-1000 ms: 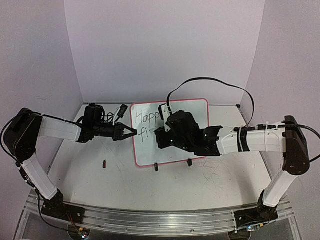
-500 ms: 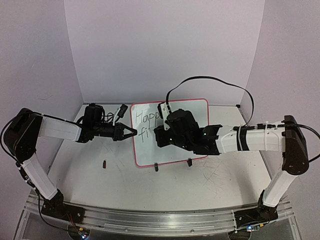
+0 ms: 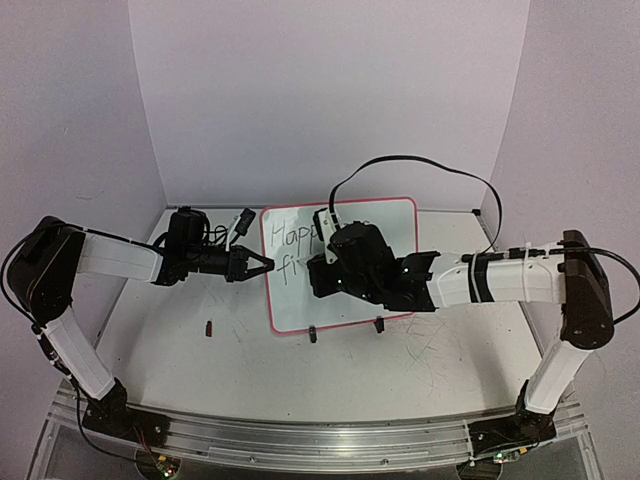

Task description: Write a sentence on the whiteboard

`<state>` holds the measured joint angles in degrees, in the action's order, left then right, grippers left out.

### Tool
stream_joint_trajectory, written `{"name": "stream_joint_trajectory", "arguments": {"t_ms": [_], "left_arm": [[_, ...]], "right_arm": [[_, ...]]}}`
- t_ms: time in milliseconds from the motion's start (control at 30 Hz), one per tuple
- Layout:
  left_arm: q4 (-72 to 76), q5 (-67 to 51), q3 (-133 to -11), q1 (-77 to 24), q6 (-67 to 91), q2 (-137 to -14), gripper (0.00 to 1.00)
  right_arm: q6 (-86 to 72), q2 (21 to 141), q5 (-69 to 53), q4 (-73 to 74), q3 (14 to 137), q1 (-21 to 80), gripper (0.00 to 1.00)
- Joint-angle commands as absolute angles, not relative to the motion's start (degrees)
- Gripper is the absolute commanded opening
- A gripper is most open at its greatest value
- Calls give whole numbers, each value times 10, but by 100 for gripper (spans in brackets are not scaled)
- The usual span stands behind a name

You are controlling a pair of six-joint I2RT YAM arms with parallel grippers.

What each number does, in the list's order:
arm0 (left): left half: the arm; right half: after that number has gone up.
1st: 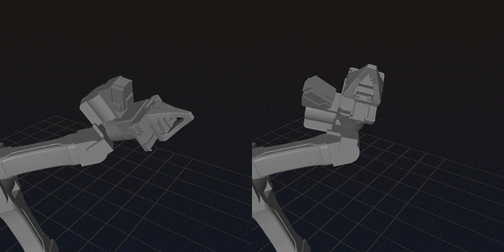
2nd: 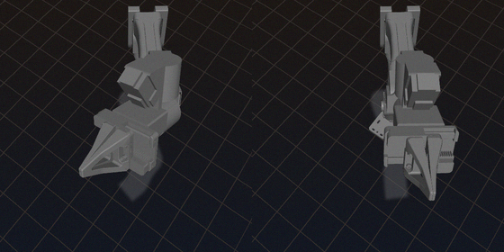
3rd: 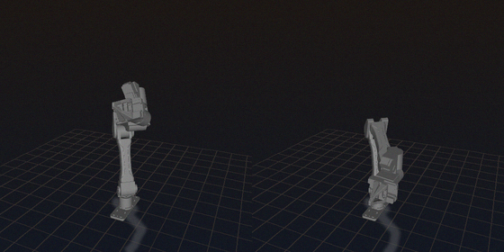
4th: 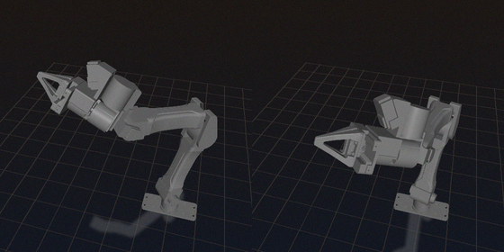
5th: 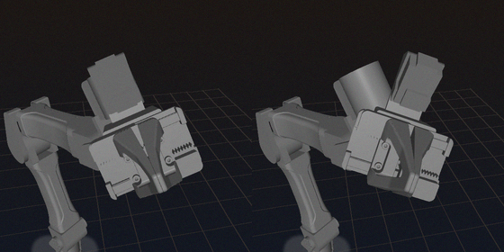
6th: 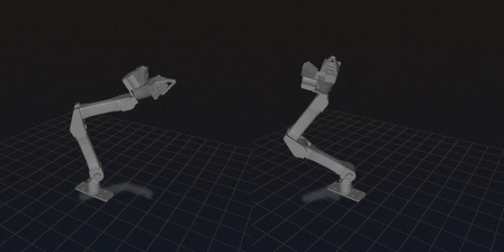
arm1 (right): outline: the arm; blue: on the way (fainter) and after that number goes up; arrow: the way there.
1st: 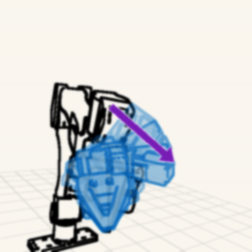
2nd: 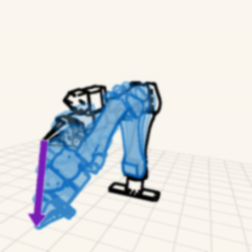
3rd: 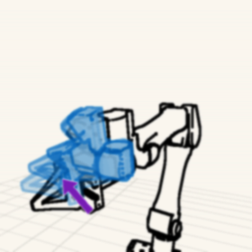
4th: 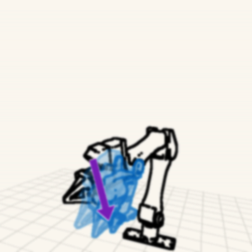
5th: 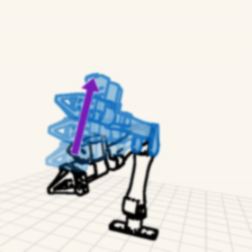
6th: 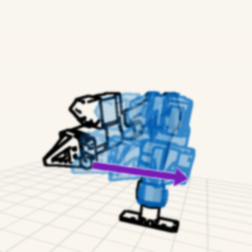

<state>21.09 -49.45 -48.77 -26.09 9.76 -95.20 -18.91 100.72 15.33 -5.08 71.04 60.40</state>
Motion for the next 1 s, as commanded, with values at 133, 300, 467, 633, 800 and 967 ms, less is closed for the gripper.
{"name": "stream_joint_trajectory", "arguments": {"t_ms": [133,300,467,633,800,967], "left_arm": [[179,-435,-503,-264,69,-964,0],[178,-435,-504,-264,69,-966,0],[178,-436,-505,-264,69,-968,0],[178,-436,-504,-264,69,-968,0],[178,-436,-504,-264,69,-969,0],[178,-435,-505,-264,69,-968,0]], "right_arm": [[-197,1005,161,-42,724,601,0],[-208,999,158,-40,709,603,0],[-215,996,155,-40,697,606,0],[-220,994,153,-39,690,609,0],[-220,995,158,-38,692,610,0],[-214,1003,164,-38,709,609,0]]}}
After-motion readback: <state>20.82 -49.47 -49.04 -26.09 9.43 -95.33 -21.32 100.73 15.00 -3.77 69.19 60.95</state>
